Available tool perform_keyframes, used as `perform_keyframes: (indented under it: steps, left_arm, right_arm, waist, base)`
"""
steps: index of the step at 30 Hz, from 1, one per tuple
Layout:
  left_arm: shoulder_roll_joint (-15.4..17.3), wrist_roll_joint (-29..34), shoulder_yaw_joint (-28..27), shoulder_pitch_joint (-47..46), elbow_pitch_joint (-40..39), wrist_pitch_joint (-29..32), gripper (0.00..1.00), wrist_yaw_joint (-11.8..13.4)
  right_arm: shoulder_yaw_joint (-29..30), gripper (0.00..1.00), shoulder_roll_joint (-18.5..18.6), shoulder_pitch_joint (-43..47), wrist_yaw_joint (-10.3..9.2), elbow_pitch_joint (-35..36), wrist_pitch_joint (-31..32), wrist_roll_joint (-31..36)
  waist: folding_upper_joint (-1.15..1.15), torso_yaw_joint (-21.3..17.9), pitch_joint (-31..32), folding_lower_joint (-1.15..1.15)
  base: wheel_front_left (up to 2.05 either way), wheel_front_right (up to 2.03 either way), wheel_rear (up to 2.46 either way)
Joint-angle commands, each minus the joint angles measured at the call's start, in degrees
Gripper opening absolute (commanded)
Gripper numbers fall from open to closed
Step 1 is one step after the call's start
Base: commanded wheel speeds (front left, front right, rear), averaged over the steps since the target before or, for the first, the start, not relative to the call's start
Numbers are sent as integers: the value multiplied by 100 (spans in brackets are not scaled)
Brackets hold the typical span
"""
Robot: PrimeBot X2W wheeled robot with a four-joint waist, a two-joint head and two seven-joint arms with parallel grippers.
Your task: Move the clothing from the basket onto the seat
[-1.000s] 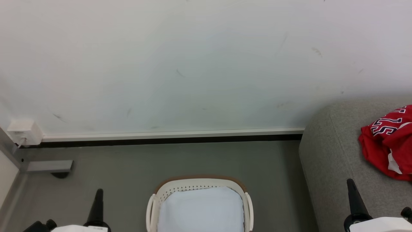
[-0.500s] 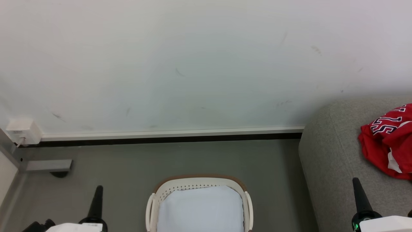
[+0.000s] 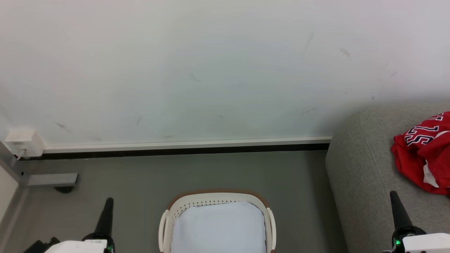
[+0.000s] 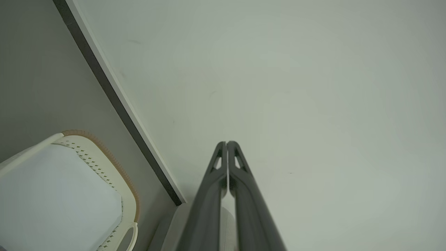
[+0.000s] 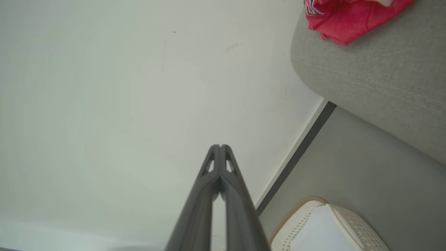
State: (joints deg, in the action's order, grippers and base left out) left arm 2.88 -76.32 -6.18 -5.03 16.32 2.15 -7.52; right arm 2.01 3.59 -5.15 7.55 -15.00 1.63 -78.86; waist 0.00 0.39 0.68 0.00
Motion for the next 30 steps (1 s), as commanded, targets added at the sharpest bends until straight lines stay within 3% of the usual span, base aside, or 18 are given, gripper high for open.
perform_keyframes:
  steps: [1,30]
  left_arm:
    - [26,-115,-15,-97,-54,42,0,4]
    - [9,-1345,-38,-136,-202,382,0,6]
  right_arm:
    - [38,0,6,-107,-8,44,32,-98]
    - [345,0,-25,-122,-11,107,380,-1148]
  waist:
    - [0,-1,-3,0]
    - [0,-30,-66,0]
  base:
    - [0,0,0]
    - [0,0,0]
